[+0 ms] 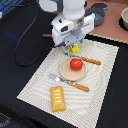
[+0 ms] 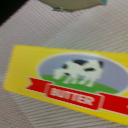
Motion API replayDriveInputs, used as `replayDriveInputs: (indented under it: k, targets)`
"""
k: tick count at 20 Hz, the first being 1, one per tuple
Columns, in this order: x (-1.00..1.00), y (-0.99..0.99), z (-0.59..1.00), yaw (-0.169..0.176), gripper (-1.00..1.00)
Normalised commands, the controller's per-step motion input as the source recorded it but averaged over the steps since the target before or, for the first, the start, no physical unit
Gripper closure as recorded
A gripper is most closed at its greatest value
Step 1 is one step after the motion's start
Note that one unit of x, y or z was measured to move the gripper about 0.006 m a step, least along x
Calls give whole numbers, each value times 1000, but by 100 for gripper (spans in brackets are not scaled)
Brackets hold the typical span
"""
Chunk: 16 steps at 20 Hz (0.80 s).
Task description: Interact with the objects in diverse but meaningful ways.
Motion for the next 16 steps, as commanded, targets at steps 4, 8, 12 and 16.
replayDriveInputs:
  k: [4,8,12,16]
  targets:
    - [-809,275,231,148,-100]
    - [-855,105,10,148,-100]
    - [-761,0,-90,147,-100]
    - [-694,-36,-137,140,-100]
